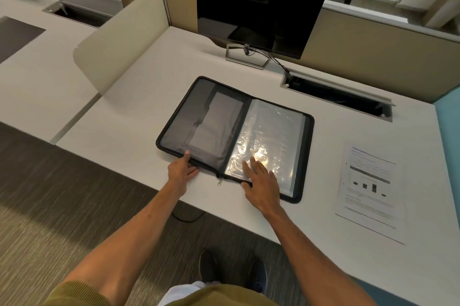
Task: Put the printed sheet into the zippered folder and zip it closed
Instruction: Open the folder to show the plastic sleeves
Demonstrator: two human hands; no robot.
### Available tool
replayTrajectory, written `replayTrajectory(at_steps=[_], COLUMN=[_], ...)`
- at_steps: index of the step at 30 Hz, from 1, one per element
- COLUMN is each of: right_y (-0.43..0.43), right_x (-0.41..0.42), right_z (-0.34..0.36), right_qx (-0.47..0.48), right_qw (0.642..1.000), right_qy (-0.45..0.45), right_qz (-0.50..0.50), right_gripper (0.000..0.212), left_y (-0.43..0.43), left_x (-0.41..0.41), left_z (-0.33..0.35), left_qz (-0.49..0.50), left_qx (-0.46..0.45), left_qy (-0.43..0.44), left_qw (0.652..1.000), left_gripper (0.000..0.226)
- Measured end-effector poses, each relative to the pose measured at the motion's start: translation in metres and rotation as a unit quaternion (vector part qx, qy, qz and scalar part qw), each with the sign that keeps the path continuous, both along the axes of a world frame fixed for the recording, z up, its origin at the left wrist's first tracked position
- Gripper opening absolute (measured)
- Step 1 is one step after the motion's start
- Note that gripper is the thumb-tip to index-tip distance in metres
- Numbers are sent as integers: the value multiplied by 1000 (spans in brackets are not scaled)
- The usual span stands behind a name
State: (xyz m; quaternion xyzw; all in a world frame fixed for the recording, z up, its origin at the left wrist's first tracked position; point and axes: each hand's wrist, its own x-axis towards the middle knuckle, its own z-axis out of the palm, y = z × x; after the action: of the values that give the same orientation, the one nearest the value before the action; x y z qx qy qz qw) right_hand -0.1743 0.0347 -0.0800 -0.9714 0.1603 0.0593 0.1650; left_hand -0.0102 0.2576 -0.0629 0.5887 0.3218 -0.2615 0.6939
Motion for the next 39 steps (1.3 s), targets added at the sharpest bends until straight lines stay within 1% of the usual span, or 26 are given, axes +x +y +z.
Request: replayTrajectory(at_steps=[2,4,6,7,8,10,12,14,16,19,22,23,26,30,34,39], right_y=[0,1,1,0,-2,-7,-11,-15,-22,-38,-54,-60,-88,-131,-179,-239], right_x=[-1,-2,-4,-5,-7,-12,-18,-23,-34,-54,-72,-77,-96,-121,-146,-172], right_z=[1,2,2,2,1,-1,-2,-1,0,0,3,4,10,10,11,13], right_qx=[2,14,27,27,27,30,33,38,39,39,37,31,10,15,3,-13], right_qw=[1000,1000,999,999,999,999,998,997,994,990,987,987,985,979,973,965], right_qy=[0,-8,-18,-21,-23,-28,-35,-43,-56,-64,-65,-66,-64,-58,-64,-63], right_qz=[0,-9,-14,-15,-17,-29,-45,-55,-81,-118,-139,-144,-158,-193,-222,-254], right_gripper=[73,75,75,74,73,71,71,70,68,67,67,66,64,63,61,59], left_y=[-5,-11,-18,-22,-26,-35,-50,-65,-84,-111,-139,-149,-182,-227,-278,-339], left_x=[-15,-31,-42,-45,-48,-50,-53,-56,-61,-73,-84,-89,-106,-130,-153,-176], left_z=[9,19,26,29,30,29,33,38,37,31,23,20,18,20,24,20], left_qz=[-83,-162,-213,-232,-250,-289,-324,-345,-361,-386,-426,-441,-468,-493,-507,-535], left_qx=[48,160,288,330,351,356,343,329,325,297,278,277,272,268,258,256], left_qy=[-9,-60,-142,-190,-244,-356,-440,-478,-502,-522,-564,-567,-558,-549,-520,-501], left_qw=[995,972,923,895,869,814,764,737,716,700,650,638,629,619,637,630], left_gripper=[51,67,74,74,72,64,47,28,17,17,24,27,35,36,34,37])
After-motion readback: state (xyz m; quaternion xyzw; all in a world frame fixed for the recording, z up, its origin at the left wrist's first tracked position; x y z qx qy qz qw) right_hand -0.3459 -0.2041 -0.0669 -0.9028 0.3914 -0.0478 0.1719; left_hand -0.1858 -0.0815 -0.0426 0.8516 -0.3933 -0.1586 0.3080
